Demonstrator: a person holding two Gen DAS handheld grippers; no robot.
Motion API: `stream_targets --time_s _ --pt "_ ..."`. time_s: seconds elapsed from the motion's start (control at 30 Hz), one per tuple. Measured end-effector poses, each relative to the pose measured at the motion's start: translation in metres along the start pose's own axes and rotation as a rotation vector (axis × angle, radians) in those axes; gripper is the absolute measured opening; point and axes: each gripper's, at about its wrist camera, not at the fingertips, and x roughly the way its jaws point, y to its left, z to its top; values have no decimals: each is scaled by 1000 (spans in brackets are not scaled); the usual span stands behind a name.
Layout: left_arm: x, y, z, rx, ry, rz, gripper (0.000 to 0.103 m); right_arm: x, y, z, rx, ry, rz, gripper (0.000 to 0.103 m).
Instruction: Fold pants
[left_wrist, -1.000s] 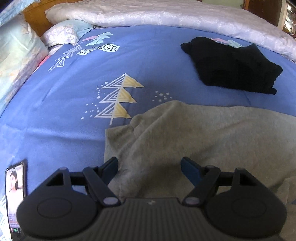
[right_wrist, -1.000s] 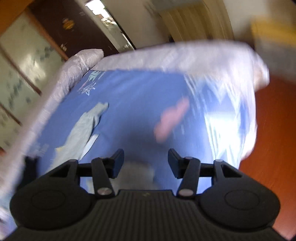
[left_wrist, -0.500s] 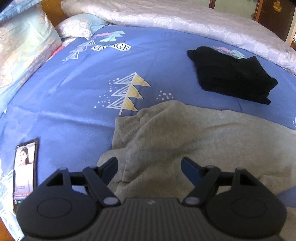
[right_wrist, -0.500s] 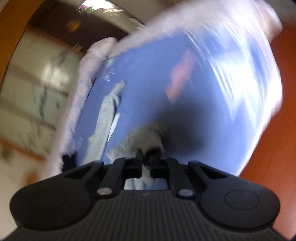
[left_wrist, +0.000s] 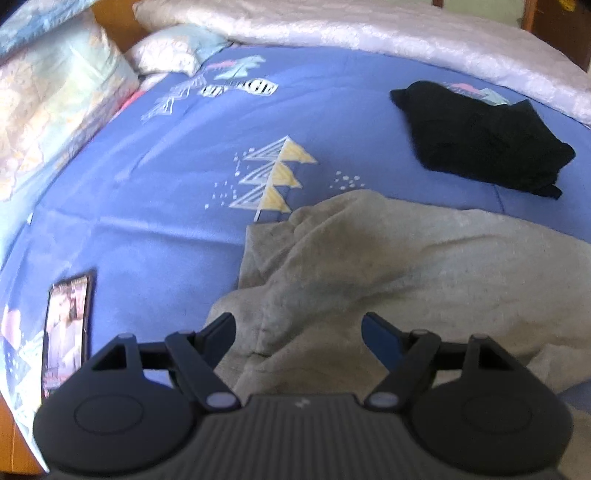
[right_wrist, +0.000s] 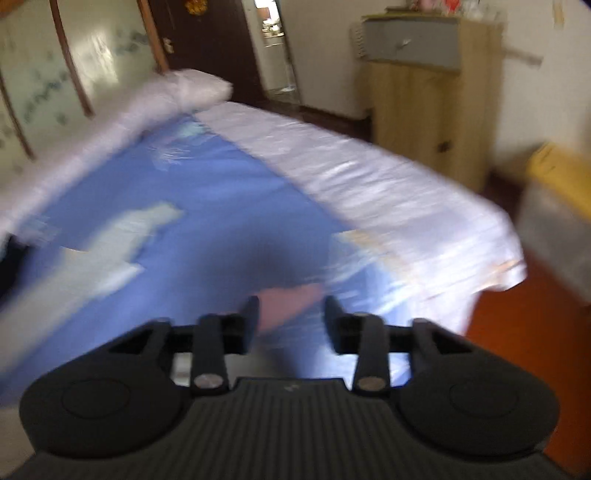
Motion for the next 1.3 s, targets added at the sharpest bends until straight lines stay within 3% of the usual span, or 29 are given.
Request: stream_targets --time_s 0.1,0.17,0.23,0.3,0.4,0.43,0.47,0.53,0.6,0.73,0.8,0.83,0.97,1.1,1.2,1.27,1.3 --pt "-18 -7 -7 32 -39 -56 76 8 33 -6 -49 50 41 50" --pt "-41 -27 -17 142 -105 -104 75 20 49 -9 -96 83 -6 67" --pt "-65 -60 -33 314 -178 -170 76 41 63 -13 -127 129 -77 68" --pt "-82 -100 -57 524 -240 -240 77 63 62 -25 -142 162 -125 64" --pt "-95 -154 -101 802 -321 -325 77 54 77 -47 -296 75 -191 54" --pt "-95 -170 -115 886 -342 -353 77 54 79 -49 -307 63 -191 45" --pt "-93 -183 -126 956 -359 -368 77 52 79 -49 -313 55 -190 35" --pt "-82 -207 -143 1074 -375 -361 76 49 78 -50 -310 37 -192 28" --pt "-65 -225 -148 1141 -336 -340 70 45 73 -47 -274 23 -188 24" --pt "-29 -238 -137 1181 -208 -308 43 49 58 -44 -203 -20 -179 22" --pt "-27 -239 -132 1177 -178 -370 23 46 57 -44 -181 -43 -179 22" --pt "-27 -240 -131 1191 -155 -391 7 45 57 -43 -170 -54 -180 22" --pt "-32 -242 -132 1193 -226 -344 5 45 56 -33 -139 -103 -177 22" --pt "-36 -247 -107 1056 -250 -354 6 42 56 -19 -99 -178 -177 21" --pt "-25 -261 -117 1089 -300 -250 5 63 58 -19 -95 -156 -190 21" --pt "-10 -270 -133 1130 -294 -165 7 94 61 -29 -139 -55 -214 24" --pt "-9 -271 -143 1154 -330 -134 6 96 66 -37 -184 -94 -234 25"
